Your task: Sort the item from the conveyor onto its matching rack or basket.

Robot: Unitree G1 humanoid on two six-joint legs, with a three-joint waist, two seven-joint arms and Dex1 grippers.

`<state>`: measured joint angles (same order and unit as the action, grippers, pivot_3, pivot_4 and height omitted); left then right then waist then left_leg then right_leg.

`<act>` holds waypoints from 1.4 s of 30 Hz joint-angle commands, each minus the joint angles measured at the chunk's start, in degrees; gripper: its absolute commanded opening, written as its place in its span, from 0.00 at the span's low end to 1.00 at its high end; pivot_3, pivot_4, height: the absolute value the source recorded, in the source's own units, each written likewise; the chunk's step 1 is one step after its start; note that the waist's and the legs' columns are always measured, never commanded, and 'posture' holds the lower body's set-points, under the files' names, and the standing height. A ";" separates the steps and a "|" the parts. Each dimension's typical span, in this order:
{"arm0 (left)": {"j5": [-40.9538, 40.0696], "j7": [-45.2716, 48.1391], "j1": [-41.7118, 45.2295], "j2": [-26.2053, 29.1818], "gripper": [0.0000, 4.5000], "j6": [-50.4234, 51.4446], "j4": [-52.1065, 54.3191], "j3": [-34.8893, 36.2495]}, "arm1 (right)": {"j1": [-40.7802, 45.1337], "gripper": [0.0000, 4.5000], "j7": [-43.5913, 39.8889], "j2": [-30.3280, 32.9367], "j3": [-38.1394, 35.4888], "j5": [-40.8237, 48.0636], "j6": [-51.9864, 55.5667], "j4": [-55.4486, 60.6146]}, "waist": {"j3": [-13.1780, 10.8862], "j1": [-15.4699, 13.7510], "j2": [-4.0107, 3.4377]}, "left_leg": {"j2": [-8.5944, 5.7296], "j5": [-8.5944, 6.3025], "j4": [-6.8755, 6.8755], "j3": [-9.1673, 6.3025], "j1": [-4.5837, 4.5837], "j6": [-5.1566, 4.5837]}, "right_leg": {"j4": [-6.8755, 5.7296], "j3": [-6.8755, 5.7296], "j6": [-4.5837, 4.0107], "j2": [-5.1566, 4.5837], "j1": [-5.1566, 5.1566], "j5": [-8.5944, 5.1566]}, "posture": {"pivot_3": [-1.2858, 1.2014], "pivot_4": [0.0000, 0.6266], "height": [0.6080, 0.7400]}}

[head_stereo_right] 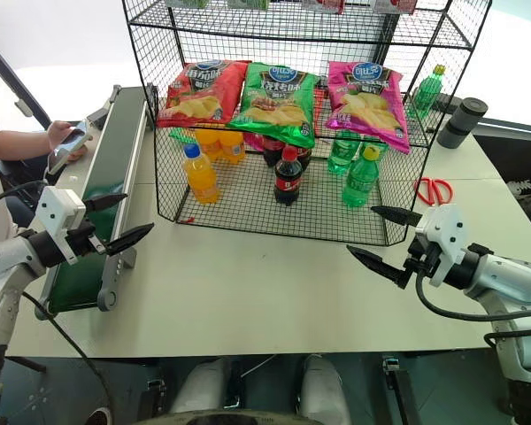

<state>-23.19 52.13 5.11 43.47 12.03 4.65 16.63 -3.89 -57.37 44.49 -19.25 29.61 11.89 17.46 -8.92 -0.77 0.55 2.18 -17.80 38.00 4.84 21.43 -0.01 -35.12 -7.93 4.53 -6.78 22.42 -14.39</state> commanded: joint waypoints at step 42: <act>-0.18 1.21 -1.01 -0.48 1.00 -2.70 1.11 0.55 | 3.37 0.99 -1.74 -0.29 3.01 -3.38 -4.93 -3.97 | 0.00 0.06 0.00 | 0.00 0.01 0.01 0.01 -0.02 0.01 | -0.03 0.00 0.00 0.00 -0.01 0.00 | 0.52 0.24 1.00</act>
<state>-22.57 52.94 4.48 42.73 9.69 4.67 16.50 -0.92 -59.27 44.32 -15.87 25.95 7.99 13.09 -8.92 -0.71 0.55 2.17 -17.79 38.01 4.85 21.41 0.00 -35.15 -7.94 4.54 -6.77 22.41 -14.39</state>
